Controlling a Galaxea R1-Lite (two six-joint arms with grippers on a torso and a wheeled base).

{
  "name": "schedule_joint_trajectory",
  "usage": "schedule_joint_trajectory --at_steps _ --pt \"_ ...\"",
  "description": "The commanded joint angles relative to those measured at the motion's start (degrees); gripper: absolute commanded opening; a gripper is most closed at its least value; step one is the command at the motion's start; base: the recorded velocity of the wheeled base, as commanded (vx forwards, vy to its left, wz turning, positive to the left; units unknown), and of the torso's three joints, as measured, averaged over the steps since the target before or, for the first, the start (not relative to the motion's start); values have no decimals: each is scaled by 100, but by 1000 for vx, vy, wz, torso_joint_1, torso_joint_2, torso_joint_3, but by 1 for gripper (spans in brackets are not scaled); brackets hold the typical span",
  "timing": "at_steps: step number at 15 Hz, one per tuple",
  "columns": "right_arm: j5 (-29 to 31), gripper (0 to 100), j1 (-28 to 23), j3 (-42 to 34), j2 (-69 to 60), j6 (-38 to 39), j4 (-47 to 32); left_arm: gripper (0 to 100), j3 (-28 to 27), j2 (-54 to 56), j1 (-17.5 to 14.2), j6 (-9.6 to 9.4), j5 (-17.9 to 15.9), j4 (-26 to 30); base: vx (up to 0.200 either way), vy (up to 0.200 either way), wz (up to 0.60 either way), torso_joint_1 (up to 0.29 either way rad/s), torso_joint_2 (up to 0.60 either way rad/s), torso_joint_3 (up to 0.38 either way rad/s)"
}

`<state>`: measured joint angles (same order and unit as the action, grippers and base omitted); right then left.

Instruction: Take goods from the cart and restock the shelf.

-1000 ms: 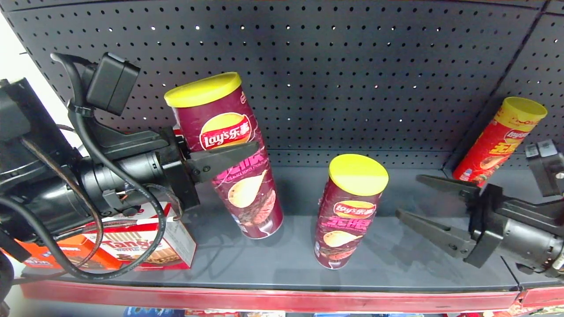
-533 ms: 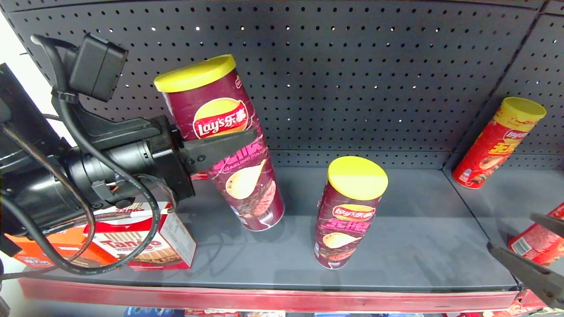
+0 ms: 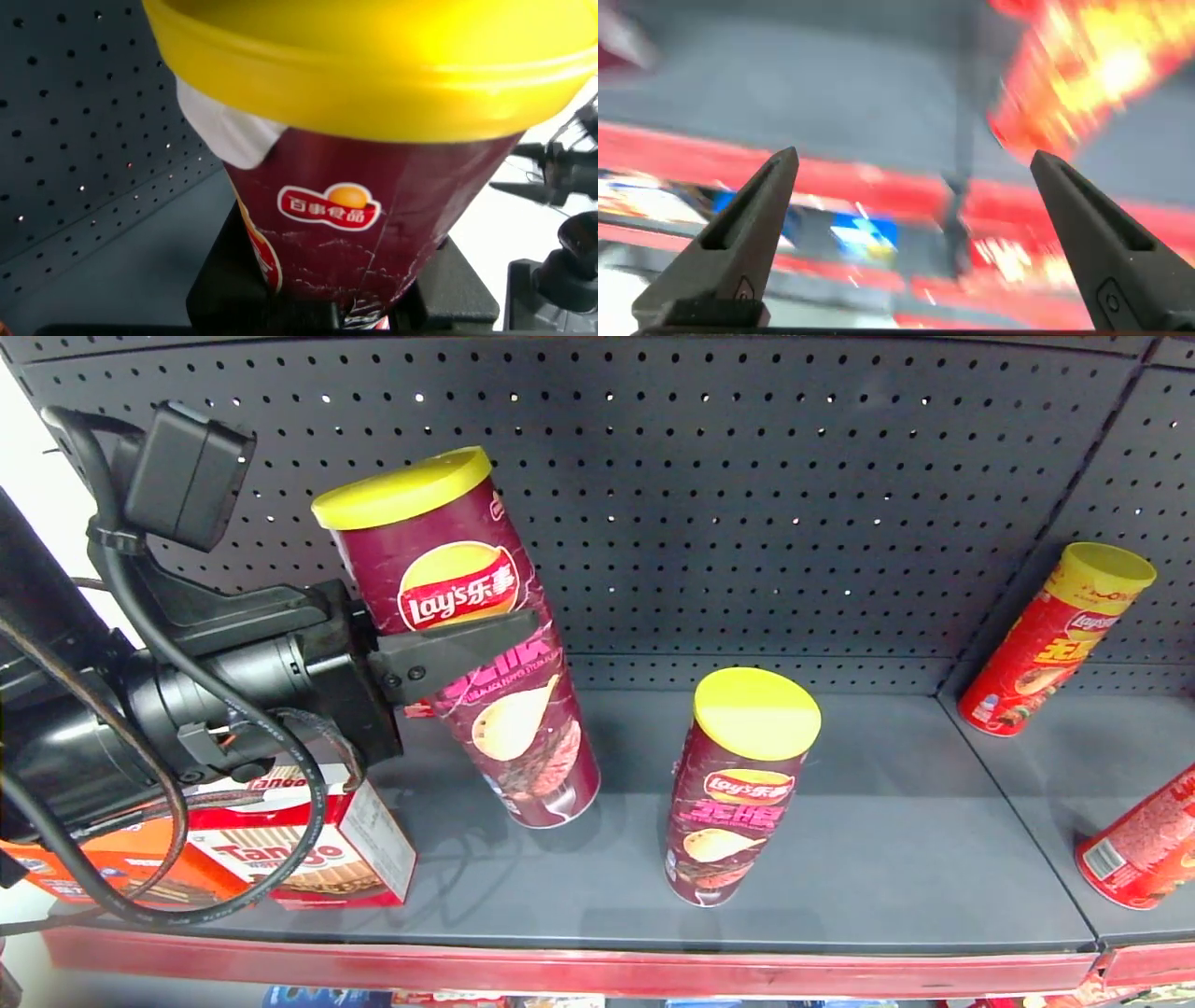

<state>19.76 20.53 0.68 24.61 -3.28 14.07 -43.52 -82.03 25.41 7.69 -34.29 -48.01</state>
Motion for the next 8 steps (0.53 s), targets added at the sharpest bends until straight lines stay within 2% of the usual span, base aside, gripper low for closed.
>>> schedule_joint_trajectory --at_steps 1,2,3,4,8 --pt "-16 100 -1069 -42 -1134 -147 -1134 0 -7 20 8 4 -7 2 0 0 0 0 0 0" --pt "-7 100 -1455 55 -1591 -252 -1354 0 1 20 26 4 -7 -7 0 0 0 0 0 0" --pt "-43 100 -2062 46 -1846 -261 -1310 0 28 20 52 4 -16 -7 0 0 0 0 0 0" --pt "-104 100 -2396 37 -2057 -235 -1293 0 37 20 61 -5 -16 -7 0 0 0 0 0 0" --pt "-289 100 -2334 37 -2119 -50 -1275 0 125 91 70 -5 -25 -7 0 0 0 0 0 0"
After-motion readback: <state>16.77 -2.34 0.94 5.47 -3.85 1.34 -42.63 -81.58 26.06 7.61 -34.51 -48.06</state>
